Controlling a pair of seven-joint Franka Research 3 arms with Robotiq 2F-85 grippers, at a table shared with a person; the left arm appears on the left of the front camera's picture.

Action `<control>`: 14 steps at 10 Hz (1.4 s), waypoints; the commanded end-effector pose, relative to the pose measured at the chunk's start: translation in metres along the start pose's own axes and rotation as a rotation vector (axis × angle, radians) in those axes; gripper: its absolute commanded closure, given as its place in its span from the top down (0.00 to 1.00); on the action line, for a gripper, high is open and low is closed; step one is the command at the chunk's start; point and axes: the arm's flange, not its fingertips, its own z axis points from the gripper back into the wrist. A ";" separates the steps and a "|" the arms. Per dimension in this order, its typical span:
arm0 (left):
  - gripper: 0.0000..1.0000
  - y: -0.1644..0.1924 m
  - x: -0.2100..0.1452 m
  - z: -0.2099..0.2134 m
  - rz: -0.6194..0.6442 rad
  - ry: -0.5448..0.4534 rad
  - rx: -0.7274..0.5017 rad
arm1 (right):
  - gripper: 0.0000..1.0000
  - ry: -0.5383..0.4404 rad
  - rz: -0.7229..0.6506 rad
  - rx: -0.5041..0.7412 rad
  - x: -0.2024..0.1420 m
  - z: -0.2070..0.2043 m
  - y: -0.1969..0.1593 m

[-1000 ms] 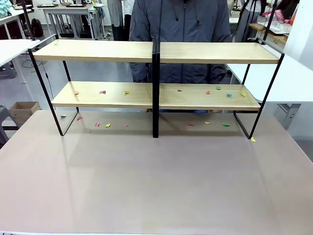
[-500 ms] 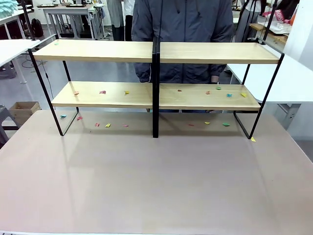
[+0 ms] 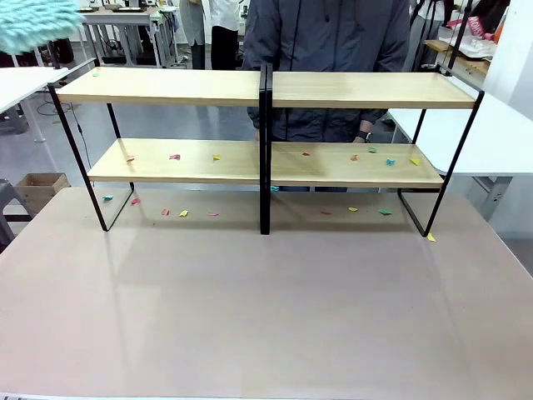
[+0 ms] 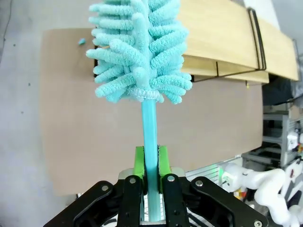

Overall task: Clean the shelves.
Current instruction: Clean a randomly selected level of the Shelf with the Duster.

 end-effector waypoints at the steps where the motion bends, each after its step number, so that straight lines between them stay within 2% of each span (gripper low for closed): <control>1: 0.13 -0.040 0.004 -0.019 -0.092 0.017 0.046 | 1.00 0.001 -0.001 0.001 0.000 -0.001 0.000; 2: 0.13 -0.058 0.005 -0.032 -0.101 -0.014 0.090 | 1.00 0.001 -0.001 0.001 0.000 -0.001 0.000; 4: 0.13 -0.088 -0.001 -0.057 -0.157 -0.004 0.105 | 1.00 0.001 -0.001 0.001 0.000 -0.001 0.000; 6: 0.13 -0.105 -0.012 -0.085 -0.254 0.036 0.172 | 1.00 0.001 -0.001 0.001 0.000 -0.001 0.000; 8: 0.13 -0.101 -0.017 -0.102 -0.294 0.070 0.260 | 1.00 0.001 -0.001 0.001 0.000 -0.001 0.000; 10: 0.13 -0.093 -0.021 -0.101 -0.294 0.070 0.357 | 1.00 0.001 -0.001 0.001 0.000 -0.001 0.000; 13: 0.13 -0.087 -0.027 -0.103 -0.255 0.131 0.566 | 1.00 0.001 -0.001 0.001 0.000 -0.001 0.000; 14: 0.13 -0.087 -0.024 -0.104 -0.226 0.138 0.683 | 1.00 0.001 -0.001 0.001 0.000 -0.001 0.000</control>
